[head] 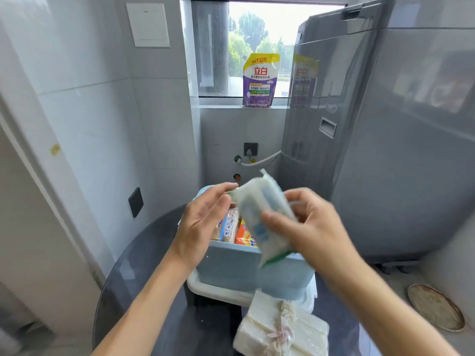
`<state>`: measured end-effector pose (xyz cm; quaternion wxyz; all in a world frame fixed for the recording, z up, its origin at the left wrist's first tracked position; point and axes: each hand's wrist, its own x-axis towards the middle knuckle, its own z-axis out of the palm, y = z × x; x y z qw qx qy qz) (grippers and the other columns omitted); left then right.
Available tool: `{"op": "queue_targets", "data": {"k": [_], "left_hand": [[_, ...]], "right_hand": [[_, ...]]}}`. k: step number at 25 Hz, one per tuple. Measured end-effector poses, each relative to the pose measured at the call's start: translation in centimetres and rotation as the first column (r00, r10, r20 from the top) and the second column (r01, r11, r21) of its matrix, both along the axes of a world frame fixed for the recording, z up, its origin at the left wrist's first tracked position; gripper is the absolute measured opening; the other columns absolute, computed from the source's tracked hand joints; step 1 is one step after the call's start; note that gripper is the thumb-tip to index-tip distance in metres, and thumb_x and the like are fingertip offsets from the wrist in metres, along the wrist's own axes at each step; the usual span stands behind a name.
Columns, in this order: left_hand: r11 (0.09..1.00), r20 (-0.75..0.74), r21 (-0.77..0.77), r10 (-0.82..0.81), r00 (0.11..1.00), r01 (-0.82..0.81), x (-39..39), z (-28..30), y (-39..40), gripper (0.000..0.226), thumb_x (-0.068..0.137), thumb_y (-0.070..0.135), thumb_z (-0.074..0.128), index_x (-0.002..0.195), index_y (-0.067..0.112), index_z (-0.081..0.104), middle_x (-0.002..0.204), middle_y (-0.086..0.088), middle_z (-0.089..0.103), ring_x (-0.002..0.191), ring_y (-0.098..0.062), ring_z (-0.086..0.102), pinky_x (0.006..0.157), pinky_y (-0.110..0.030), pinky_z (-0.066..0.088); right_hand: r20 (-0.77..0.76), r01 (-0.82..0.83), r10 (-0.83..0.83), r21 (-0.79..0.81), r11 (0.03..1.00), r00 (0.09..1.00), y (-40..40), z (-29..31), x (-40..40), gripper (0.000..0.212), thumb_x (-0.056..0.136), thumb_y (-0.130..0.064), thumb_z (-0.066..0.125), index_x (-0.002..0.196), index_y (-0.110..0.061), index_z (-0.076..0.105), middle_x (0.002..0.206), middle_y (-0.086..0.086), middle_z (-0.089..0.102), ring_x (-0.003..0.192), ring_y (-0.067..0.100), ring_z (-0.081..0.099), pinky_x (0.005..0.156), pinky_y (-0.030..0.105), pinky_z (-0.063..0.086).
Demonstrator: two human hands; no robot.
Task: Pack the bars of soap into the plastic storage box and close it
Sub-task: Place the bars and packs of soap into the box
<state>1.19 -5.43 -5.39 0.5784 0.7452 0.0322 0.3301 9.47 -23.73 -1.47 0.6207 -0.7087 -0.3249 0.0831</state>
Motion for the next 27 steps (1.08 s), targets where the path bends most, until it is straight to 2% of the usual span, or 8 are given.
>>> {"op": "queue_targets", "data": {"k": [4, 8, 12, 14, 19, 21, 24, 27], "left_hand": [[0.982, -0.119, -0.181, -0.074, 0.990, 0.051, -4.7, -2.0, -1.7, 0.051, 0.074, 0.038, 0.080, 0.122, 0.032, 0.064, 0.104, -0.008, 0.071, 0.091, -0.023, 0.071, 0.075, -0.032, 0.057], [0.994, -0.554, -0.061, -0.105, 0.826, 0.086, -7.7, -4.0, 0.5, 0.028, 0.071, 0.028, 0.083, 0.098, 0.032, 0.072, 0.098, 0.000, 0.074, 0.086, -0.015, 0.070, 0.077, -0.027, 0.057], [0.958, -0.794, 0.187, 0.018, 0.607, 0.215, -7.0, -6.8, 1.6, 0.021, 0.079, 0.033, 0.079, 0.094, 0.041, 0.067, 0.109, 0.005, 0.066, 0.096, -0.005, 0.064, 0.085, -0.026, 0.052], [0.913, -0.823, 0.312, 0.123, 0.555, 0.262, -5.9, -8.0, 1.3, 0.017, 0.082, 0.036, 0.073, 0.097, 0.039, 0.065, 0.119, 0.006, 0.062, 0.107, -0.007, 0.059, 0.096, -0.030, 0.048], [0.784, -0.734, 0.595, 0.441, 0.516, 0.177, -5.9, -8.7, -0.1, 0.023, 0.082, 0.048, 0.064, 0.101, 0.036, 0.064, 0.112, 0.011, 0.065, 0.099, -0.012, 0.060, 0.084, -0.031, 0.050], [0.740, -0.513, 0.671, 0.511, 0.689, -0.049, -6.7, -7.3, -1.0, 0.017, 0.081, 0.046, 0.061, 0.095, 0.038, 0.065, 0.097, 0.019, 0.069, 0.084, -0.005, 0.064, 0.072, -0.022, 0.050], [0.769, -0.032, 0.432, 0.536, 0.844, -0.472, -6.4, -2.7, -2.6, 0.007, 0.079, 0.037, 0.059, 0.081, 0.033, 0.064, 0.074, 0.024, 0.066, 0.059, -0.004, 0.061, 0.050, -0.009, 0.039], [0.821, -0.022, 0.484, 0.356, 0.934, -0.302, -2.7, 1.4, -3.6, 0.011, 0.083, 0.033, 0.057, 0.084, 0.032, 0.068, 0.077, 0.020, 0.067, 0.069, -0.004, 0.062, 0.059, -0.015, 0.044]], "right_hand": [[-0.133, -0.267, 0.248, -0.149, 0.952, 0.960, 0.3, -3.8, -5.1, 0.027, 0.080, -0.036, 0.077, 0.096, -0.027, 0.057, 0.079, 0.007, 0.075, 0.068, 0.022, 0.071, 0.053, 0.031, 0.051], [0.431, 0.042, 0.267, -0.585, 0.810, 0.862, -2.0, -6.0, -3.3, 0.022, 0.086, -0.051, 0.062, 0.086, -0.028, 0.062, 0.077, -0.017, 0.067, 0.071, 0.006, 0.062, 0.067, 0.031, 0.051], [0.393, 0.164, 0.504, -0.884, 0.438, 0.769, -5.0, -9.5, -2.3, 0.073, 0.070, -0.077, 0.048, 0.131, -0.037, 0.042, 0.124, -0.015, 0.058, 0.109, 0.017, 0.058, 0.083, 0.033, 0.047], [0.311, 0.122, 0.535, -0.925, 0.359, 0.786, -5.2, -11.3, -2.7, 0.095, 0.061, -0.077, 0.052, 0.143, -0.037, 0.025, 0.132, -0.010, 0.047, 0.115, 0.020, 0.051, 0.092, 0.035, 0.043], [0.279, 0.030, 0.331, -0.803, 0.596, 0.902, -5.6, -10.3, -4.7, 0.083, 0.052, -0.068, 0.067, 0.125, -0.048, 0.031, 0.115, -0.019, 0.050, 0.102, 0.011, 0.052, 0.084, 0.030, 0.046], [0.226, 0.010, 0.197, -0.680, 0.733, 0.954, -7.0, -7.6, -5.7, 0.083, 0.045, -0.068, 0.074, 0.116, -0.052, 0.035, 0.106, -0.023, 0.058, 0.092, 0.002, 0.056, 0.079, 0.030, 0.050], [0.297, 0.149, -0.009, -0.450, 0.881, 0.955, -8.0, -1.5, -5.8, 0.082, 0.042, -0.077, 0.074, 0.114, -0.053, 0.041, 0.100, -0.032, 0.060, 0.078, -0.004, 0.062, 0.061, 0.026, 0.050], [0.435, 0.359, -0.188, -0.353, 0.864, 0.881, -5.5, 3.2, -2.2, 0.073, 0.047, -0.084, 0.063, 0.108, -0.054, 0.034, 0.092, -0.018, 0.060, 0.075, 0.011, 0.061, 0.062, 0.036, 0.044]]}}
